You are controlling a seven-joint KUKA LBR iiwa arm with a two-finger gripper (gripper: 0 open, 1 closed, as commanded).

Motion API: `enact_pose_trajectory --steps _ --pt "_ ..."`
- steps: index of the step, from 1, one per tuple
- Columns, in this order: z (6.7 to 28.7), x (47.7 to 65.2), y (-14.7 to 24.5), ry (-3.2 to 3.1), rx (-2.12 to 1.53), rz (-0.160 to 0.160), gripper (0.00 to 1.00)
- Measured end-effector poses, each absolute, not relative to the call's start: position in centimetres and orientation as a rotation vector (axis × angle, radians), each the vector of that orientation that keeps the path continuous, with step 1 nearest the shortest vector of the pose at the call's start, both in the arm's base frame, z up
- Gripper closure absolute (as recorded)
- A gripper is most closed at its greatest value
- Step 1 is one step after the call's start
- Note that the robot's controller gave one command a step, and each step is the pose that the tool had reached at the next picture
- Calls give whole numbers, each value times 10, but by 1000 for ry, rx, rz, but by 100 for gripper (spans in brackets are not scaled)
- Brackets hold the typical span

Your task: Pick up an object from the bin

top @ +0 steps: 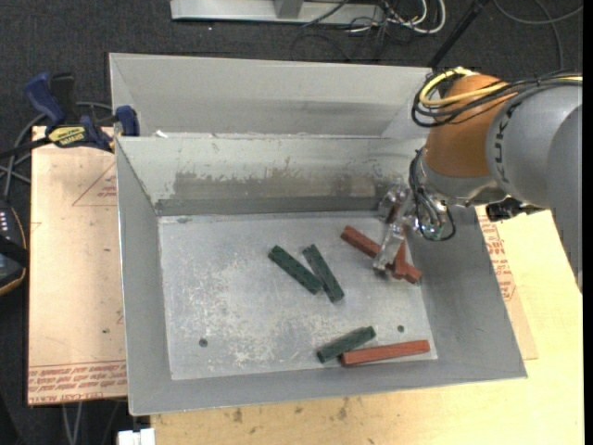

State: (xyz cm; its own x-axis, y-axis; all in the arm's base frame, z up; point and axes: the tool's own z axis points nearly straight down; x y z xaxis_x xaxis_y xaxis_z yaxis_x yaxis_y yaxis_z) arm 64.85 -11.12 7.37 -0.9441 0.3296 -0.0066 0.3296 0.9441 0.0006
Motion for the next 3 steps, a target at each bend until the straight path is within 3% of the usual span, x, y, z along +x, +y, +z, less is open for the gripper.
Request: enact_pose_trajectory --steps 1,2,3 --pt "75 647 -109 3094 522 4 100" --pt "259 624 -114 3127 126 -2 100" --pt "327 635 -155 3105 -411 -6 100"
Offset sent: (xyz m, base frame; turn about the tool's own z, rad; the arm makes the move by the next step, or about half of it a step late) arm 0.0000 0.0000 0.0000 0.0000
